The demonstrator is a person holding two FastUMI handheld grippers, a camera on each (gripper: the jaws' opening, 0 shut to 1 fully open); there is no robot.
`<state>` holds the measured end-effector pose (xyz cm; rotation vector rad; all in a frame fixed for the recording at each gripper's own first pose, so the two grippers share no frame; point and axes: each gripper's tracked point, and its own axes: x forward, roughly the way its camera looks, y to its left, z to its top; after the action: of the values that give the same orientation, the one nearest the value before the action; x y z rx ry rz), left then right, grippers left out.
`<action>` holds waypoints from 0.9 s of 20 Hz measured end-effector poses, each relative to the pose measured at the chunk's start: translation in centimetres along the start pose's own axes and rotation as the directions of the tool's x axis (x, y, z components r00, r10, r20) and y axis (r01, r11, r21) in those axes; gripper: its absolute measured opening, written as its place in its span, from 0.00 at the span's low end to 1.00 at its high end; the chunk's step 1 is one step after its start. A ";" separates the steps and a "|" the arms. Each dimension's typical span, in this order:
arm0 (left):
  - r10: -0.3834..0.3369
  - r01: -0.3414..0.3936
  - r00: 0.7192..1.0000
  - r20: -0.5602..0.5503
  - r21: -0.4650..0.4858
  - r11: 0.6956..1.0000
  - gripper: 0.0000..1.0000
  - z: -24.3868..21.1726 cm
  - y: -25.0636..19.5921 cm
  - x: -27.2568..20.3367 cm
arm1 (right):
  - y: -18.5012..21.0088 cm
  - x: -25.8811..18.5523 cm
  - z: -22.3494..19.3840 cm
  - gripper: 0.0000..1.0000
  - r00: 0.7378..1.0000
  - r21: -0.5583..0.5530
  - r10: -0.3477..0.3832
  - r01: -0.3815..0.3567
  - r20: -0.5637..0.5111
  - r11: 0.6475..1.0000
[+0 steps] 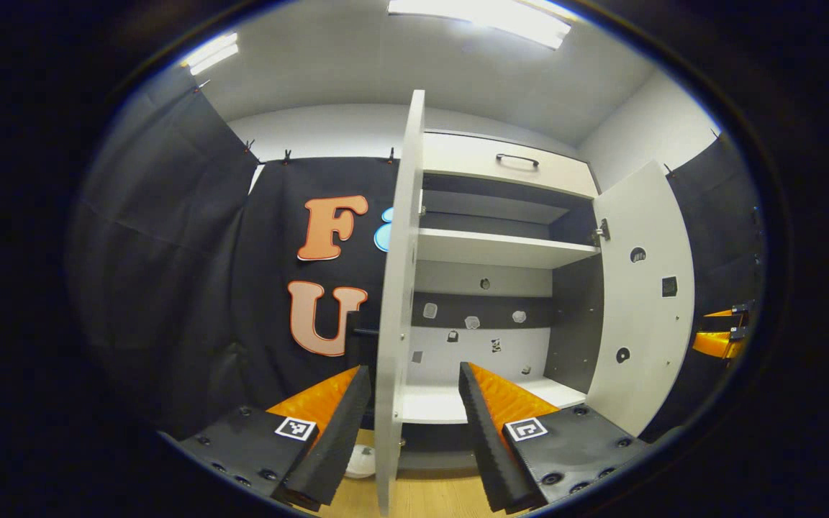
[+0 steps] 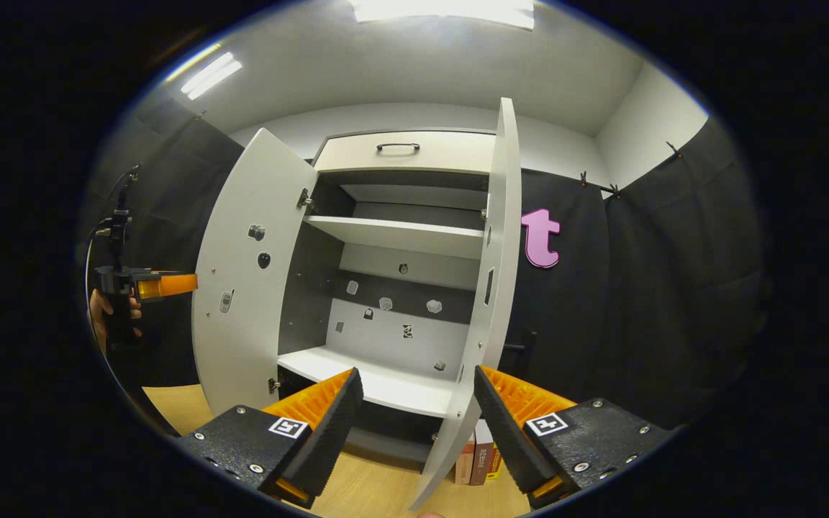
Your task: Open the right door of the double-door shoe cabinet with the right hand, and open the left door with the left hand.
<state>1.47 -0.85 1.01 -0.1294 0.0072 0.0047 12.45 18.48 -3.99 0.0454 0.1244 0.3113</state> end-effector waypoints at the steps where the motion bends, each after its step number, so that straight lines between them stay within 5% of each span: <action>1: -0.010 0.010 1.000 0.003 0.011 1.000 0.85 0.2 -0.9 0.2 | -0.2 -0.3 0.1 0.94 1.000 0.001 -0.003 0.003 0.004 1.000; 18: -0.062 0.061 0.998 0.013 0.112 0.992 0.96 -1.3 -8.5 0.9 | 0.0 -1.2 0.8 0.94 0.999 0.024 -0.029 0.028 0.036 0.999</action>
<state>2.41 -9.41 0.81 -0.0181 -0.0131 -0.0561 11.47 18.08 -3.03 0.0719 0.0926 0.2805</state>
